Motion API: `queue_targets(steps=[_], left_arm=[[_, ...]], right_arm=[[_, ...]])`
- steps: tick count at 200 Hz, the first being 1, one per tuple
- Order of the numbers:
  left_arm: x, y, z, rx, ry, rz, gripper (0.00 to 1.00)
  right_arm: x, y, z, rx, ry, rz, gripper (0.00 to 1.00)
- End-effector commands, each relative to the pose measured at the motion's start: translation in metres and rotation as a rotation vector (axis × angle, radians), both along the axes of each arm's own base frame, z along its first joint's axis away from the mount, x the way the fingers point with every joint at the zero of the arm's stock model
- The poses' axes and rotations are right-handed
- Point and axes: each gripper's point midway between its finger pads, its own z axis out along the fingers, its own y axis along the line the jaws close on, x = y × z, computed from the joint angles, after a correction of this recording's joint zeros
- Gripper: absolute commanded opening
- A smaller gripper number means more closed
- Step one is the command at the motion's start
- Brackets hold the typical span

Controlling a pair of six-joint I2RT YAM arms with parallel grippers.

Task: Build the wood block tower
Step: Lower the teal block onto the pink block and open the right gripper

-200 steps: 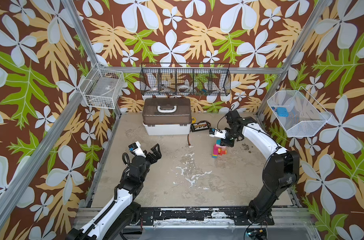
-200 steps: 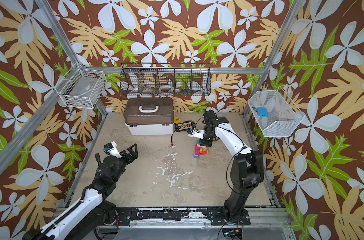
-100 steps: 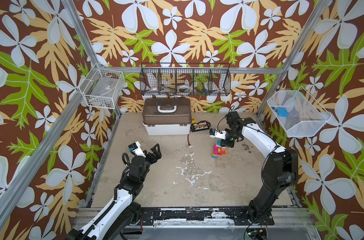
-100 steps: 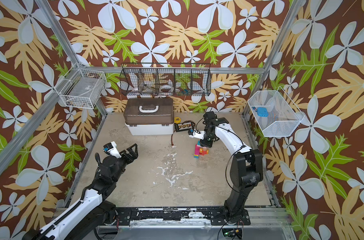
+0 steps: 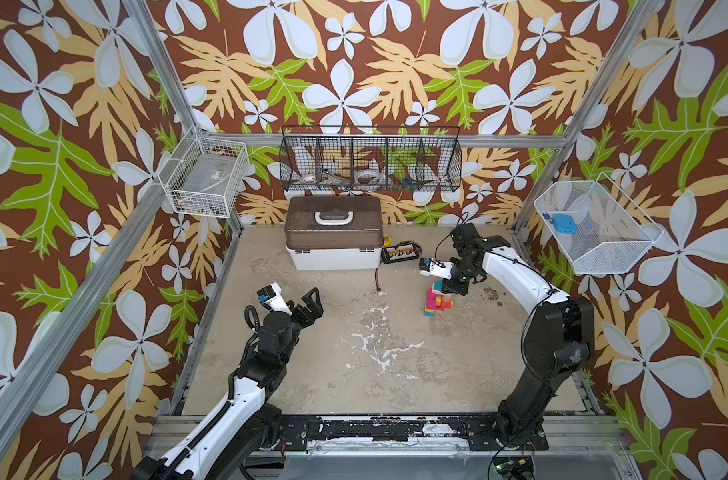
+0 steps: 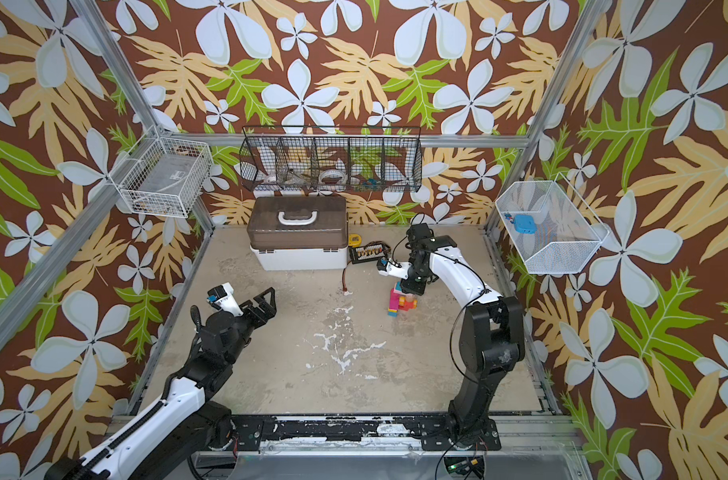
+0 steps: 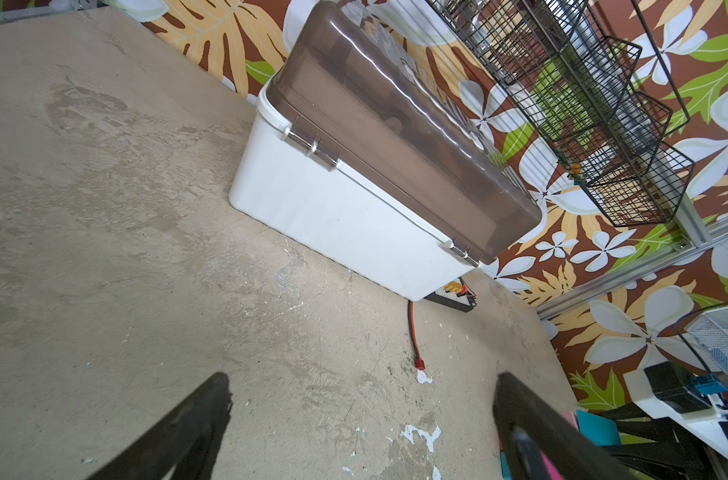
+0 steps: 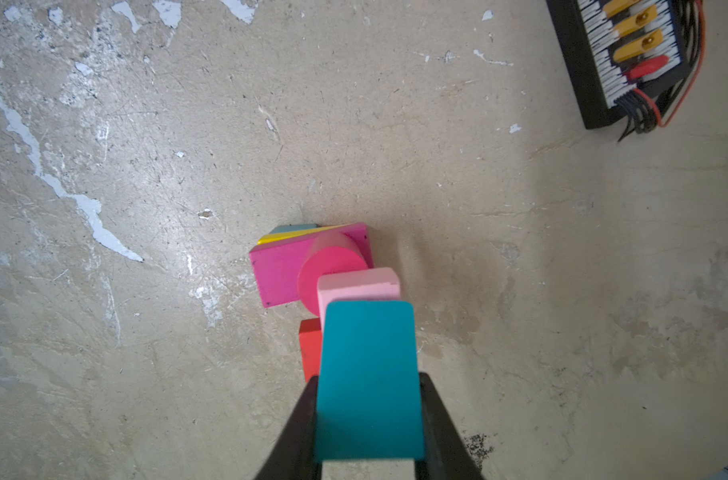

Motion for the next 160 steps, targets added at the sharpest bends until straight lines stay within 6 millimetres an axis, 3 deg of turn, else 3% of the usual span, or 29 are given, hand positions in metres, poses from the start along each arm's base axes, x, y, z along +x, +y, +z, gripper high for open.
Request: queue_targets(steps=[1, 84, 160], left_arm=[[0.0023, 0.0003, 0.0092, -0.008, -0.031, 0.004, 1.0], [0.0027, -0.0002, 0.0081, -0.008, -0.028, 0.002, 1.0], [0.0029, -0.0008, 0.0075, -0.008, -0.026, -0.001, 1.0]], right_arm=[[0.0003, 0.0042, 0.0035, 0.021, -0.003, 0.011, 0.08], [-0.0008, 0.0074, 0.0044, 0.036, -0.001, 0.023, 0.14], [-0.0002, 0.0053, 0.0035, 0.026, -0.01, 0.018, 0.29]])
